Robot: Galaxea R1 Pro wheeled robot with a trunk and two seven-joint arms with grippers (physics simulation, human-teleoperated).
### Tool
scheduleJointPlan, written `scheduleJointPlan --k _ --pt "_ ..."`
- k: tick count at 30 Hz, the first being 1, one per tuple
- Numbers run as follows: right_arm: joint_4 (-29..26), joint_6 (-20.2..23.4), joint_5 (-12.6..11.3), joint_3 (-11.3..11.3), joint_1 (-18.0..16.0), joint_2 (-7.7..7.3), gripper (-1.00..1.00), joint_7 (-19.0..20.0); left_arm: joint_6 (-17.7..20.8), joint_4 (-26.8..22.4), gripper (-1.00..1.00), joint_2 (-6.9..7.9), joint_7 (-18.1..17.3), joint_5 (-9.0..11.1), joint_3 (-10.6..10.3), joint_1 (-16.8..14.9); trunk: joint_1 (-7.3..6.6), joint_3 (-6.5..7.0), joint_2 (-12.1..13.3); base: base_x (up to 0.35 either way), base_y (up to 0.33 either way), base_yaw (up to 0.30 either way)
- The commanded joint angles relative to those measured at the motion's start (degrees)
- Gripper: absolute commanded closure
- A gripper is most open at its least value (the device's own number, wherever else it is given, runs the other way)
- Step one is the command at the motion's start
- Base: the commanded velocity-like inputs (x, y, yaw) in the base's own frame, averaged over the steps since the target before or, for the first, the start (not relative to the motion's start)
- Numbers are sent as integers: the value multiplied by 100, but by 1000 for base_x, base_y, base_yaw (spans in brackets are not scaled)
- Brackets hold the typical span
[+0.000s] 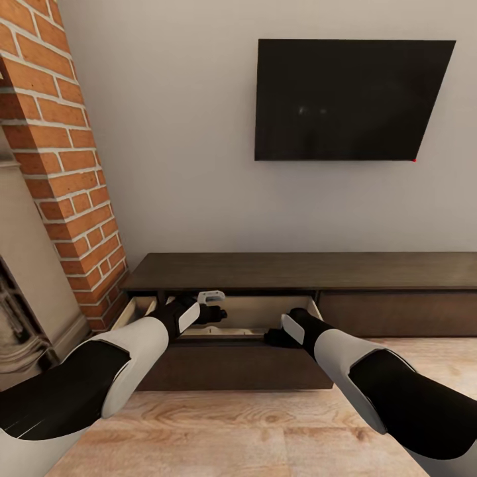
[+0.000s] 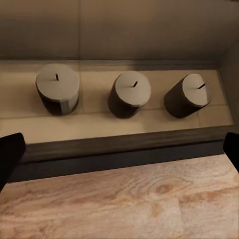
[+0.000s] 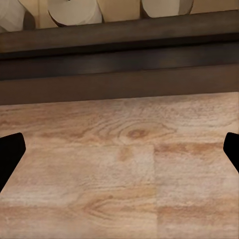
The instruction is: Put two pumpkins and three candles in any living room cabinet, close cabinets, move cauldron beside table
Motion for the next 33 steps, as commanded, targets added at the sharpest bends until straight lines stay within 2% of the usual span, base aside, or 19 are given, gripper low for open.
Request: scheduleJointPlan --k 1,10,19,26,28,33 --pt "-12 25 -62 32 3 0 -100 -41 1 6 -100 0 -5 38 -47 -4 -1 -6 -2 0 0 0" --pt "-12 24 -57 29 9 -7 -100 -40 -35 19 -100 0 -1 37 -47 -4 -1 -6 -2 -7 0 0" --pt "-12 6 -57 33 9 -8 -100 -33 -40 26 -100 0 0 37 -47 -4 -1 -6 -2 -209 0 0" --pt "-15 -340 -59 45 117 7 -100 -27 -54 28 -100 0 1 37 -47 9 -1 -6 -2 -30 0 0" --pt "-18 -385 -62 46 150 12 -100 -25 -97 30 -100 0 1 37 -47 23 -1 -6 -2 -4 0 0" --pt "-29 -652 -64 44 178 17 -100 -21 -497 114 -100 0 0 37 -47 116 -1 -6 -2 -1 0 0"
